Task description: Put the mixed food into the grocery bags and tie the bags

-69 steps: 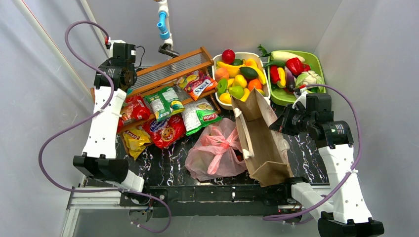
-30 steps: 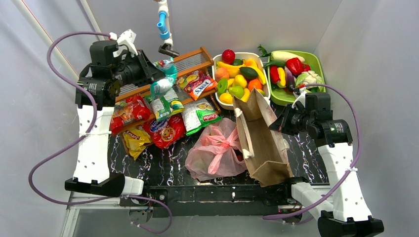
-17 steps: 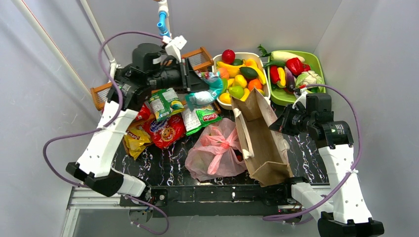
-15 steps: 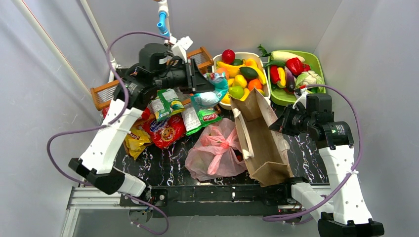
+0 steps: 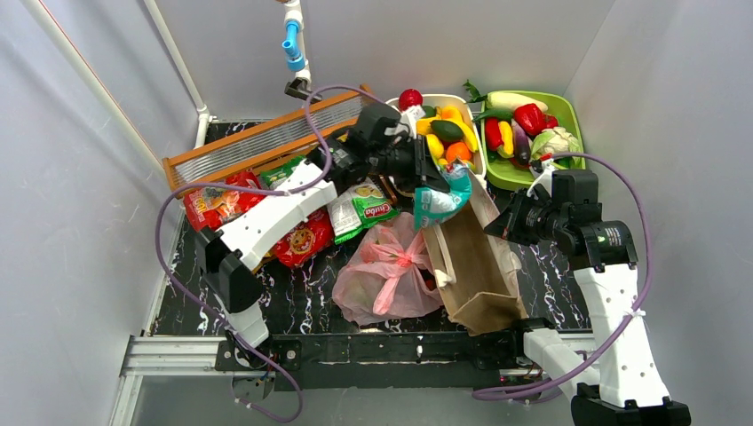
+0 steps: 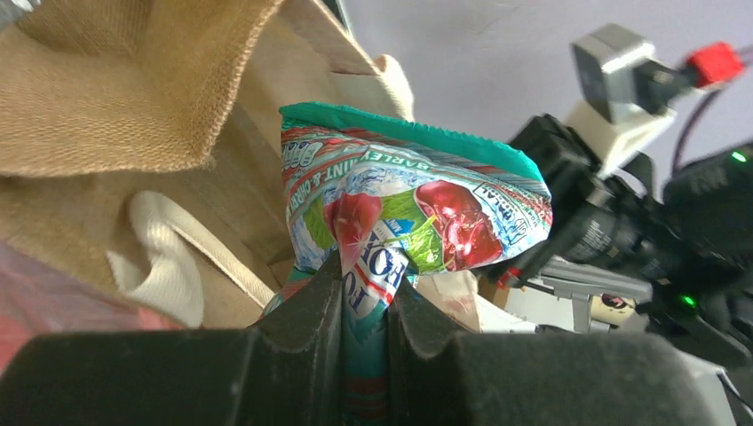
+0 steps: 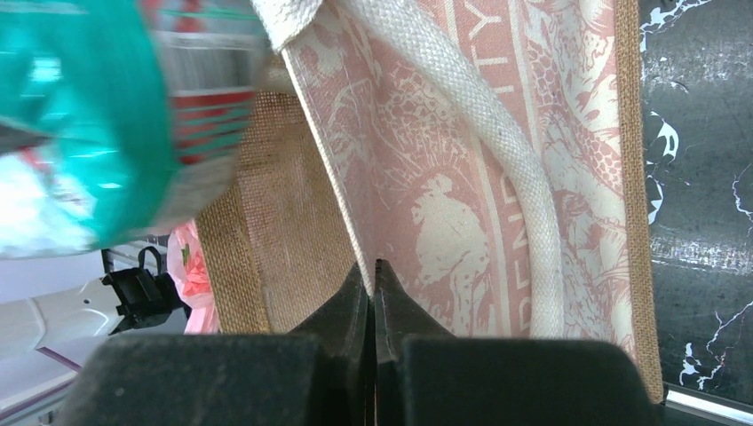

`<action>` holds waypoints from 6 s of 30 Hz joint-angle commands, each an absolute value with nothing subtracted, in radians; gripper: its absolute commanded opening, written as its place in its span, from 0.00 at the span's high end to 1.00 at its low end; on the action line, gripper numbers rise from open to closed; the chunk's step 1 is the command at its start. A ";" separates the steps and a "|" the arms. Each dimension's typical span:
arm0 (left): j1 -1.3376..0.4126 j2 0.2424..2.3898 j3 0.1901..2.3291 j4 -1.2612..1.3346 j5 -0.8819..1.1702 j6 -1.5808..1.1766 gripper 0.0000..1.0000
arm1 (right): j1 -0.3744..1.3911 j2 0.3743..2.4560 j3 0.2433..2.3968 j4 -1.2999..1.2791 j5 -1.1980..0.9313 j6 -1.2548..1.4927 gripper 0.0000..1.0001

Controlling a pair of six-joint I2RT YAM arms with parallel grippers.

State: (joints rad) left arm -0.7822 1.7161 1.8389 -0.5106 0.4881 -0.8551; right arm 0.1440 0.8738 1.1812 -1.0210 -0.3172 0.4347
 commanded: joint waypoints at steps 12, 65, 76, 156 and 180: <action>-0.801 1.752 1.694 -0.379 0.336 -1.087 1.00 | 0.144 0.849 1.193 -1.006 -0.352 0.442 0.99; -0.899 1.556 1.763 -0.586 -0.204 -0.912 0.02 | 0.144 0.870 1.192 -1.002 -0.354 0.442 0.99; -0.899 1.376 1.713 -0.718 -0.411 -0.754 0.02 | 0.146 0.880 1.181 -1.000 -0.350 0.435 0.99; -0.108 0.760 1.036 -0.869 -0.594 -1.138 0.03 | 0.152 0.836 1.100 -1.002 -0.324 0.423 0.99; -0.059 0.821 0.898 -0.579 -0.665 -1.032 0.21 | 0.155 0.829 1.099 -1.013 -0.323 0.417 0.99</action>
